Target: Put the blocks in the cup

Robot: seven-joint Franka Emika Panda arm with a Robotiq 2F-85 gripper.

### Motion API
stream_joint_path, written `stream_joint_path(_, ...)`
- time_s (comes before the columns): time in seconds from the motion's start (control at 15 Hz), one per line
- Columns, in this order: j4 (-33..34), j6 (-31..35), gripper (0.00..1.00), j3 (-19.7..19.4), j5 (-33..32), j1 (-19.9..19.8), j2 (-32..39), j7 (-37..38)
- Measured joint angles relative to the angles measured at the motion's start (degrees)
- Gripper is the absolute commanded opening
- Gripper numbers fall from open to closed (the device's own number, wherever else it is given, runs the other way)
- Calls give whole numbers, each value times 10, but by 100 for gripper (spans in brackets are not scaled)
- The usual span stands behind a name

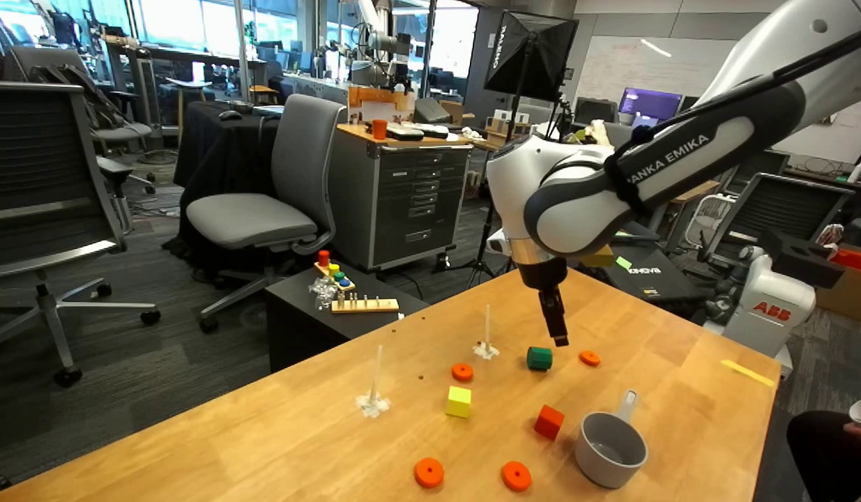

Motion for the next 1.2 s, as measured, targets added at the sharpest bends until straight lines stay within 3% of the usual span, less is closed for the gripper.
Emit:
stream_joint_path(0.4, 38, -4, 100, 4, -6, 8, 39, -82)
stream_joint_path(1.2, 99, -11, 100, -3, -7, 22, 91, -91)
